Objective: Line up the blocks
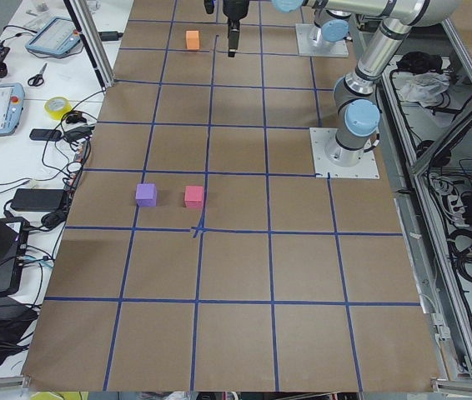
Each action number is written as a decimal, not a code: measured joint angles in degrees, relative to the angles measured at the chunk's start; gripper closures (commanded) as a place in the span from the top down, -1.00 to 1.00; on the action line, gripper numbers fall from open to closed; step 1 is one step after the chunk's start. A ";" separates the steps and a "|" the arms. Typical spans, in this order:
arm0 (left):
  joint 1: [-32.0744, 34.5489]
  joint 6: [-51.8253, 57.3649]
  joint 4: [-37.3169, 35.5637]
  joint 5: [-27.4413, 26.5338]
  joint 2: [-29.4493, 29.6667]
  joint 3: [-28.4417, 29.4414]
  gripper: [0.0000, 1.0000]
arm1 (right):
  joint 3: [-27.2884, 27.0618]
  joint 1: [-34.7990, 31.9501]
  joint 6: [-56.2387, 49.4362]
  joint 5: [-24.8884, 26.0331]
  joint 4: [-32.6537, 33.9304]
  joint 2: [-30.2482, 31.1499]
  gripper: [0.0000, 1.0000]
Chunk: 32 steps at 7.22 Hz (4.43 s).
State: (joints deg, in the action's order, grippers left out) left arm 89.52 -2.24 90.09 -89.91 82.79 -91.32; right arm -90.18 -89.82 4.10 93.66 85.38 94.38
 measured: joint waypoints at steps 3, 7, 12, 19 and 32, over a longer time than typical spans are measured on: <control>-0.01 -0.03 0.00 0.00 -0.06 0.00 1.00 | 0.00 0.00 -0.04 0.34 0.10 -0.11 1.00; 0.04 -0.04 0.00 -0.01 0.00 0.00 1.00 | -0.08 -0.08 0.01 0.05 0.16 -0.75 1.00; -0.03 -0.04 0.00 -0.06 -0.06 0.00 1.00 | -0.09 -0.08 -0.25 0.43 0.26 -0.92 1.00; 0.04 -0.02 0.00 0.00 0.09 -0.09 1.00 | -0.17 0.88 -0.89 -0.37 21.28 -18.53 1.00; -0.19 -0.04 0.52 -0.09 -0.64 -0.04 1.00 | 0.16 4.22 -10.06 -3.93 36.65 -37.50 -1.00</control>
State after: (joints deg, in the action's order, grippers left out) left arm 89.33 -2.29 90.61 -90.00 82.16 -91.36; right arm -90.01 -85.61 -5.96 89.72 122.03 56.88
